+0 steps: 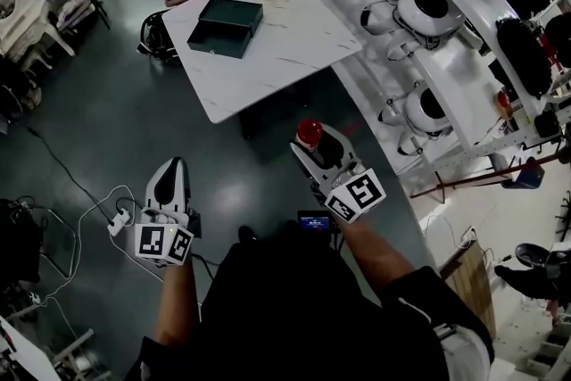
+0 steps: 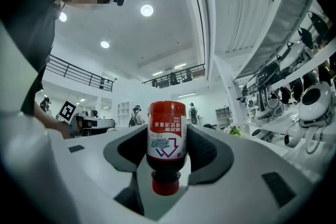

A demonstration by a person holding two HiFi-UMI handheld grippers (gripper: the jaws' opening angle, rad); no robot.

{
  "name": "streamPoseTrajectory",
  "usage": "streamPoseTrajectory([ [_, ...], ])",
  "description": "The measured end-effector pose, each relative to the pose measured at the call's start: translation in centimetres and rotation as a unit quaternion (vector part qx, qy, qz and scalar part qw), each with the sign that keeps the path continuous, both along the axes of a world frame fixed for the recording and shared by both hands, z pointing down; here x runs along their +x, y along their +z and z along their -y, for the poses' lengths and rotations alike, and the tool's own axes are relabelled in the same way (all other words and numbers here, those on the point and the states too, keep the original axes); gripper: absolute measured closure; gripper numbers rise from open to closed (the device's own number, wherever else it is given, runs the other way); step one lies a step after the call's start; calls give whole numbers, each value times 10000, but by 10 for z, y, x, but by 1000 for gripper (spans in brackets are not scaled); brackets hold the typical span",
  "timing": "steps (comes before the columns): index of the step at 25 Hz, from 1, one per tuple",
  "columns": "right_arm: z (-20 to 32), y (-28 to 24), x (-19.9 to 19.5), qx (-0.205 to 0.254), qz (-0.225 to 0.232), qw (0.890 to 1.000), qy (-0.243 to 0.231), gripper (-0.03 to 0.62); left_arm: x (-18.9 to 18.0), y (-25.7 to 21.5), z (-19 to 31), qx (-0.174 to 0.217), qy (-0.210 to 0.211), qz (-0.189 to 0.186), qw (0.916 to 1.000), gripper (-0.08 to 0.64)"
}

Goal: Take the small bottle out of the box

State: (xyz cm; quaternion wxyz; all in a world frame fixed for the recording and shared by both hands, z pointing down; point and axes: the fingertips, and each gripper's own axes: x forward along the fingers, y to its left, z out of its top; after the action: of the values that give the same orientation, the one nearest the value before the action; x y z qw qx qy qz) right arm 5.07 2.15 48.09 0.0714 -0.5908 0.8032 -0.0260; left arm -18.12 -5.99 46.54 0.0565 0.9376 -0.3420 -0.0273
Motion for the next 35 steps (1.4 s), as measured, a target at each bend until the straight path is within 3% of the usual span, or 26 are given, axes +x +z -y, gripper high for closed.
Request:
streamPoseTrajectory([
  [14,4,10,-2,-35,126,9999,-99,355,23,14,-11,-113,248,-57,9996,545],
  [35,30,11,-48,-22,50,9999,-148,356,-4,23,18,-112,477,-207,9986,543],
])
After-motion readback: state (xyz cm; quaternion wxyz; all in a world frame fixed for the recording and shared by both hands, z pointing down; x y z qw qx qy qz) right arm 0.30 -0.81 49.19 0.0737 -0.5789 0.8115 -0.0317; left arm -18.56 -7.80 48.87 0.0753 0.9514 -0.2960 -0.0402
